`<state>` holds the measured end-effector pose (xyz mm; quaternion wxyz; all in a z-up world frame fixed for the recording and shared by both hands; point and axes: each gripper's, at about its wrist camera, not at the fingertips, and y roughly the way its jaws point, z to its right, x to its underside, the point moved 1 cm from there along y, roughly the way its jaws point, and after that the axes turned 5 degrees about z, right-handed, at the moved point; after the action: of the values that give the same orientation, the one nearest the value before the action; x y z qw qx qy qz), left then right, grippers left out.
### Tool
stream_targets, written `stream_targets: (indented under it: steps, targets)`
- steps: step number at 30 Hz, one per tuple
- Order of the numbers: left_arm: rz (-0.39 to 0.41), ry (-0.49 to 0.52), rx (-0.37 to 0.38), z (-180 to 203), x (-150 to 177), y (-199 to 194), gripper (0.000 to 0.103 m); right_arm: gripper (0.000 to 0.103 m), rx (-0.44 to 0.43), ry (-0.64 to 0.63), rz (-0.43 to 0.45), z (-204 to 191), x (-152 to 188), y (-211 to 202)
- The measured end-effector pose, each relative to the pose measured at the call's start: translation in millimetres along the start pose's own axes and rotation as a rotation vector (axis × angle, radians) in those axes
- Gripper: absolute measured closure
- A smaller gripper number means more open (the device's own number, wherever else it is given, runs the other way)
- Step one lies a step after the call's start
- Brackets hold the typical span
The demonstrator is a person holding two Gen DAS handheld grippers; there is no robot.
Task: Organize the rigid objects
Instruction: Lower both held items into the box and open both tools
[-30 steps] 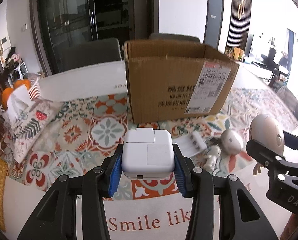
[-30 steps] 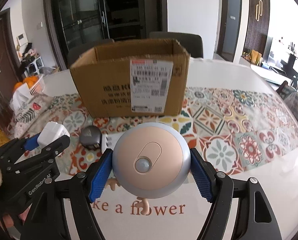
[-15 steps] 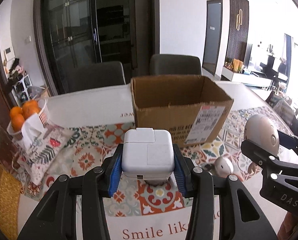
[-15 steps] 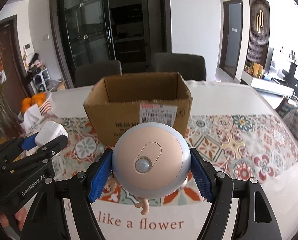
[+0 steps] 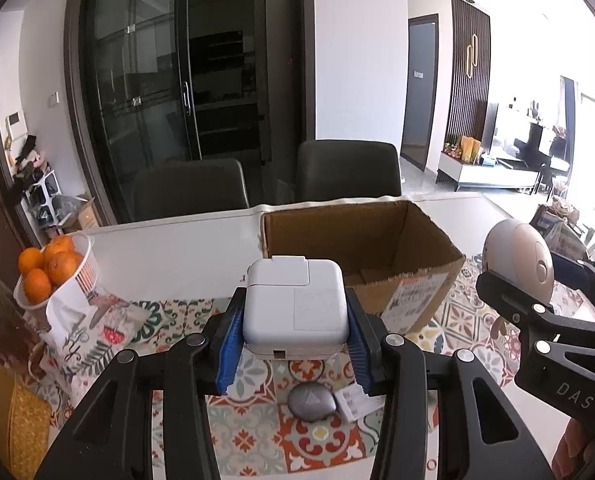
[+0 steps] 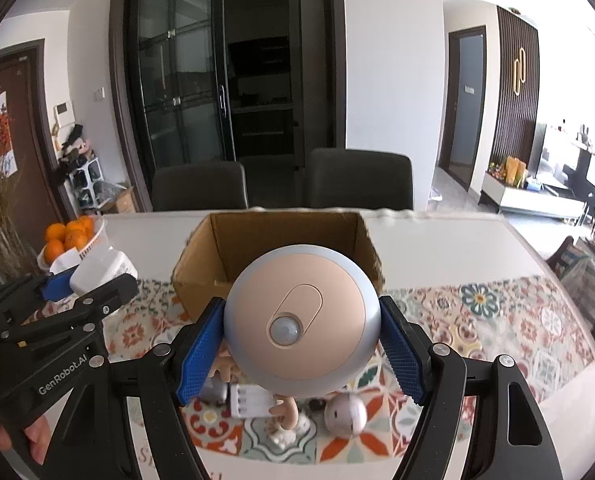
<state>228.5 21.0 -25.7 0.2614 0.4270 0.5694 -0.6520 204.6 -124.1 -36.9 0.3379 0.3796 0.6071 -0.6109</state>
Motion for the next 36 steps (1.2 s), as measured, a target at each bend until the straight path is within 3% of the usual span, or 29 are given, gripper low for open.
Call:
stream_targets:
  steps: [18,26,36]
  targets:
    - [0.040,0.036,0.007,1.6,-52.1,59.6,0.058,0.028,0.000,-0.061,0.089,4.6,-56.5,45.9]
    - [-0.058,0.025,0.048,2.7,-56.4,109.6,0.058,0.028,-0.043,-0.057,0.008,12.7,-71.1,97.5]
    - [-0.189,0.047,0.063,8.2,-43.6,156.7,0.058,0.028,-0.084,-0.047,-0.155,27.0,-58.8,171.5]
